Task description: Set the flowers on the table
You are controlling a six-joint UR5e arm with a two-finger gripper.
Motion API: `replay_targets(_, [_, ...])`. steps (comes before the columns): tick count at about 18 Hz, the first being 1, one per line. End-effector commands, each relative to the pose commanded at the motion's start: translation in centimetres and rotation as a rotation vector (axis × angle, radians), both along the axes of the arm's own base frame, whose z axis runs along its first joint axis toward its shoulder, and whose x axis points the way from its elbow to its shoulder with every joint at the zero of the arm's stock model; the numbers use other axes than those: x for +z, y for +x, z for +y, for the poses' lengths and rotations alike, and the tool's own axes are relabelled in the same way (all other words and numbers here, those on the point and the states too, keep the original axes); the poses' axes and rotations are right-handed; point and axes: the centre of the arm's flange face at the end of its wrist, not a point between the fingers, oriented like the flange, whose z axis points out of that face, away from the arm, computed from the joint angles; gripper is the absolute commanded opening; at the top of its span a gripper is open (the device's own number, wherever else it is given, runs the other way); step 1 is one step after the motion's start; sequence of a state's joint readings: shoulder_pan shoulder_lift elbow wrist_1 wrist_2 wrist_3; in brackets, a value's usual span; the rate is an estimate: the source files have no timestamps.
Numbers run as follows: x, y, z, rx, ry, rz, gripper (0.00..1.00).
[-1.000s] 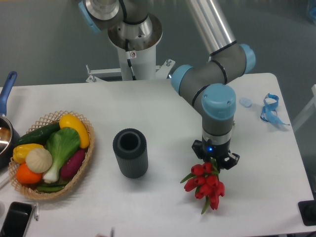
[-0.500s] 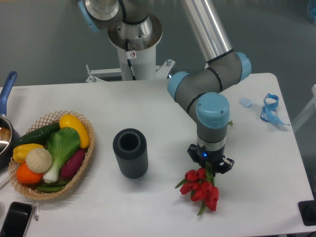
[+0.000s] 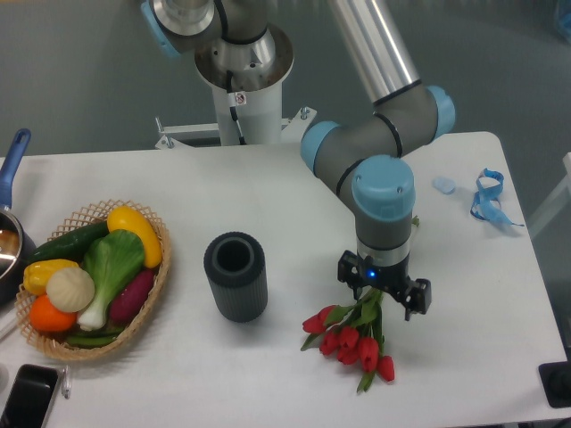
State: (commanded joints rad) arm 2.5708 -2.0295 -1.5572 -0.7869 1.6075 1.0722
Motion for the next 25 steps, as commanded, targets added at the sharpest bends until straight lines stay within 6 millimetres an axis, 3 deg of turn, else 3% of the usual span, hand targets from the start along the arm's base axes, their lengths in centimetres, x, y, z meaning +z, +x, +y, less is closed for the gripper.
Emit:
replay_targets(1, [2.0,-1.5,-1.0,0.024,0.012,0.026,1.00])
replay_targets(3, [3.4,-2.3,-1.3,0.018,0.010,0.034,1.00])
replay_targets(6, [6.3,-3.8,-3.5,-0.023,-0.031,0.006,1.00])
replay_targets(8, [6.7,-5.0,-5.5,-0.076,-0.072,-0.017,1.00])
replay_targets(14, [10.8,-6.8,-11.8,-0.163,-0.077,-0.053,1.00])
replay_targets(18, [13.9,-6.8,-15.3,-0.241,-0.096,-0.130,1.00])
replay_targets(20, [14.5,-7.2,-16.7,-0.247,-0.081,-0.160,1.00])
replay_targets(25, [15.0,-7.2,-17.3,-0.268,-0.063,-0.156,1.00])
